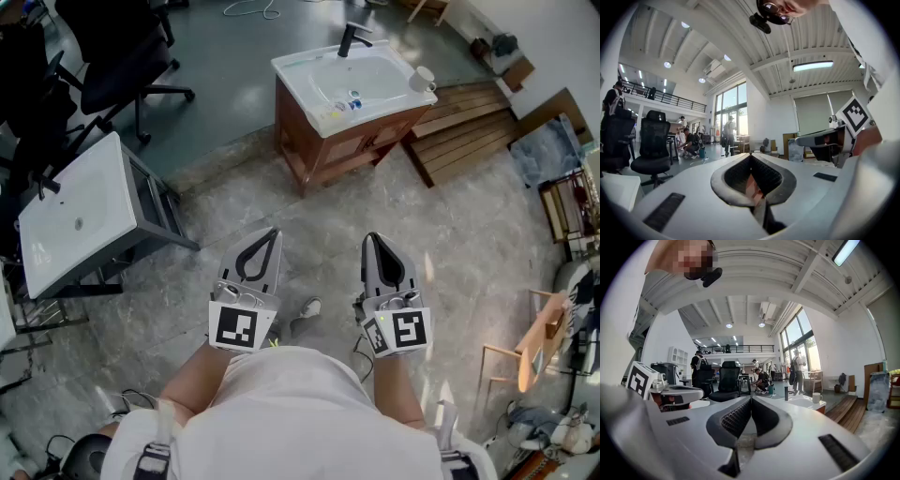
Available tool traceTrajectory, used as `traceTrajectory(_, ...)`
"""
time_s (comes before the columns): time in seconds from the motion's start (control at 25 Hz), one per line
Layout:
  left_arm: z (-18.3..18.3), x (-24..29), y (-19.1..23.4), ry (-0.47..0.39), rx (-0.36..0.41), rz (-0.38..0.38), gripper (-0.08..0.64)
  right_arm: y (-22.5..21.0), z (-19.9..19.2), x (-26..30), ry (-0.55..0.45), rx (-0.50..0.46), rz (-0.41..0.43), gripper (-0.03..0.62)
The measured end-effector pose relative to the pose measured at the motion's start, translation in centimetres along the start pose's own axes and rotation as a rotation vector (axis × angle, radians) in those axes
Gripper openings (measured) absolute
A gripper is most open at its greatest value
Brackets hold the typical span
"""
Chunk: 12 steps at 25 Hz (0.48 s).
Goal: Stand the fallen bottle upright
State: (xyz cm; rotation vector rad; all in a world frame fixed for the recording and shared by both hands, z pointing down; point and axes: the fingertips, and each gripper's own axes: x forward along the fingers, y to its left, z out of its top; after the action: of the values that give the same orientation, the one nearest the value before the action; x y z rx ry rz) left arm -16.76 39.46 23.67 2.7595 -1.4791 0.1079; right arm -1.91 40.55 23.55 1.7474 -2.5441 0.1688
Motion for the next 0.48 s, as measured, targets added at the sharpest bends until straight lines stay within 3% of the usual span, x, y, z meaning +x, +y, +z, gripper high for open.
traceTrajectory(0.12, 1.5, -0.6, 0.6, -0.043, 0.004, 0.028, 0.015, 0.8, -0.2, -0.6, 0.023, -0.006, 0.018, 0.037)
traceTrajectory(0.48, 2.0, -0.1, -0.5, -0.046, 0.008, 0.057, 0.015, 0.2, 0.3, -1.0, 0.015, -0.023, 0.052, 0.037)
